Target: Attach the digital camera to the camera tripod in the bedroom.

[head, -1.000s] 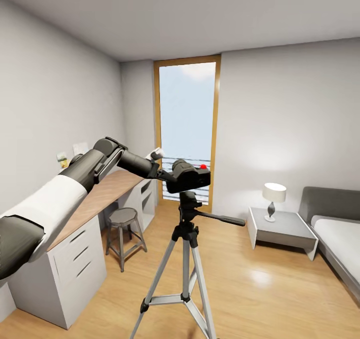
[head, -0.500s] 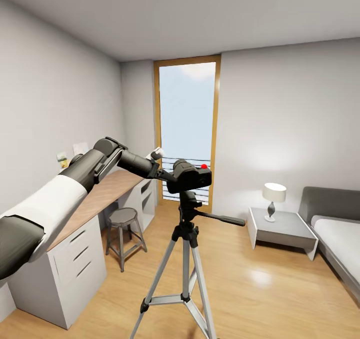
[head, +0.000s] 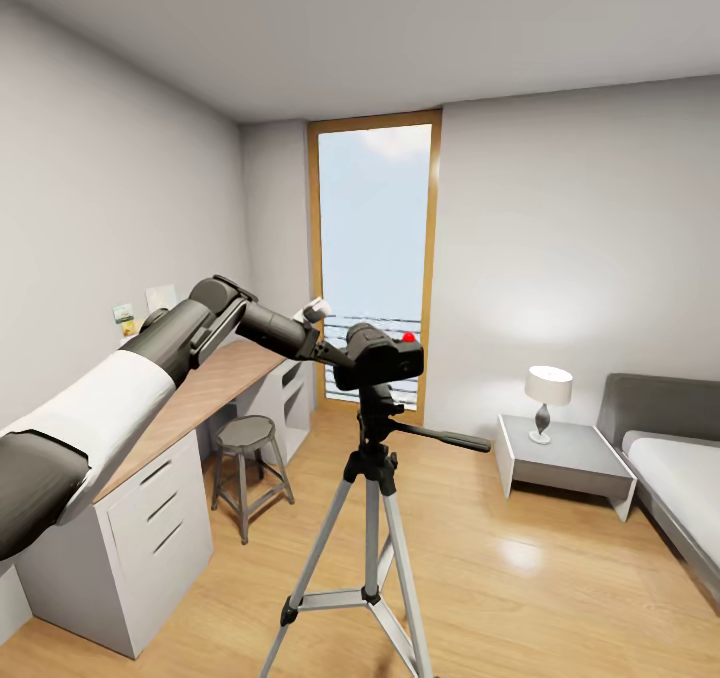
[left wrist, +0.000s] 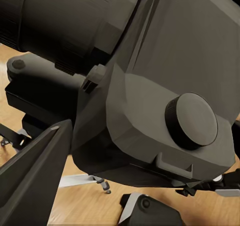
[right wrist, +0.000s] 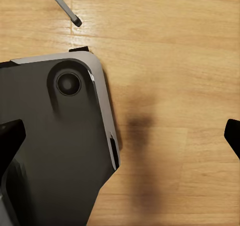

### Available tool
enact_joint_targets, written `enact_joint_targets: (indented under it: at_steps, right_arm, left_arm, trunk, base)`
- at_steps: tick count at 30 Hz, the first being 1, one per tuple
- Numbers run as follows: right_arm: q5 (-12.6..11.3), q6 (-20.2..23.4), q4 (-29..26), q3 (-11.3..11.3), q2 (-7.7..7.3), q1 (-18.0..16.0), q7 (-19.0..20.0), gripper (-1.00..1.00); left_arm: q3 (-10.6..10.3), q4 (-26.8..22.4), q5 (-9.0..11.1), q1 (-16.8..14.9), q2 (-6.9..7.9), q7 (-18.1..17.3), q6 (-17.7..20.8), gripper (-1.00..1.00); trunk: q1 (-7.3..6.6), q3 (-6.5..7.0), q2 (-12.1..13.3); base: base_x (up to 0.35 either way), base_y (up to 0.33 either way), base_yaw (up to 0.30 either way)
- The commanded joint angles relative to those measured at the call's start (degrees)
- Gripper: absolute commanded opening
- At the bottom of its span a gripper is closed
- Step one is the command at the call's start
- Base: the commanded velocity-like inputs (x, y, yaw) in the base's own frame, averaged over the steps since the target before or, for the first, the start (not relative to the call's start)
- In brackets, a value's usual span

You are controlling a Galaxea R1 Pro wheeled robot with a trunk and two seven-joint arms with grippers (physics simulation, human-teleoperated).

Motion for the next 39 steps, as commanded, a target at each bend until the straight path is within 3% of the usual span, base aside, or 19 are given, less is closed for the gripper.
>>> enact_joint_targets:
  at_steps: [1,8,10,14,19,27,30,32,33,34,36,38,39]
  right_arm:
    - [-0.1,-0.5,0.3,-0.3,-0.01,-0.1,-0.1,1.0]
    - [0.0,-0.6,0.3,-0.3,-0.01,-0.1,-0.1,1.0]
    - [0.0,-3.5,0.2,-0.3,-0.42,-0.1,-0.3,1.0]
    - [0.0,-8.8,-0.6,-0.5,-3.03,-0.1,-0.5,1.0]
    - [0.0,-12.4,-4.4,-0.5,-5.45,-0.1,-0.9,1.0]
    - [0.1,-13.9,-9.7,-0.4,-6.79,-0.1,-2.9,1.0]
    - [0.0,-14.7,-10.9,-0.4,-7.98,-0.1,-2.7,1.0]
    - [-0.2,-17.8,-11.9,-0.5,-10.6,-0.1,0.8,1.0]
    - [-0.2,-18.9,-12.0,-0.5,-11.23,-0.1,2.6,1.0]
    - [-0.3,-21.2,-12.2,-0.6,-12.31,-0.1,6.9,1.0]
    - [-0.3,-23.6,-12.4,-0.8,-13.4,-0.1,12.2,1.0]
    - [-0.5,-27.5,-12.6,-2.2,-15.17,-0.1,23.5,1.0]
    - [-0.5,-28.2,-12.6,-2.9,-15.45,-0.1,26.1,1.0]
  left_arm:
    - [-0.2,0.0,0.2,0.0,0.07,-0.1,0.4,-1.0]
    - [-0.4,0.0,0.2,0.0,0.07,0.0,0.4,-1.0]
    - [-0.5,0.0,0.2,0.0,0.01,0.0,0.4,-1.0]
    - [-0.5,0.0,0.2,0.0,-0.26,0.0,0.4,-1.0]
    - [-0.5,0.0,0.2,0.0,-0.47,0.0,0.4,-1.0]
    - [-0.5,0.0,0.2,0.0,-0.6,0.0,0.4,-1.0]
    - [-0.5,0.0,0.2,0.0,-0.66,0.0,0.4,-1.0]
    - [-0.5,0.0,0.2,0.0,-0.7,0.0,0.4,-1.0]
    - [-0.5,0.0,0.2,0.0,-0.7,0.0,0.4,-1.0]
    - [-0.5,0.0,0.2,0.0,-0.71,0.0,0.4,-1.0]
    - [-0.5,0.0,0.2,0.0,-0.72,-0.1,0.4,-1.0]
    - [-0.5,0.0,0.2,0.0,-0.72,0.0,0.4,-1.0]
    - [-0.5,0.0,0.2,0.0,-0.72,0.0,0.4,-1.0]
  trunk:
    - [0.02,-0.03,-0.1]
    - [0.02,-0.03,-0.1]
    - [0.02,-0.03,-0.1]
    - [0.02,-0.03,-0.1]
    - [0.02,-0.03,-0.1]
    - [0.02,-0.03,-0.1]
    - [0.02,-0.03,-0.1]
    - [0.02,-0.03,-0.1]
    - [0.02,-0.03,-0.1]
    - [0.02,-0.03,-0.1]
    - [0.02,-0.03,-0.1]
    - [0.02,-0.03,-0.1]
    - [0.02,-0.03,-0.1]
  base:
    - [0.0,0.0,0.0]
    - [0.0,0.0,0.0]
    - [0.0,0.0,0.0]
    - [0.0,0.0,0.0]
    - [0.0,0.0,0.0]
    - [0.0,0.0,0.0]
    - [0.0,0.0,0.0]
    - [0.0,0.0,0.0]
    - [0.0,0.0,0.0]
    - [0.0,0.0,0.0]
    - [0.0,0.0,0.0]
    - [0.0,0.0,0.0]
    - [0.0,0.0,0.0]
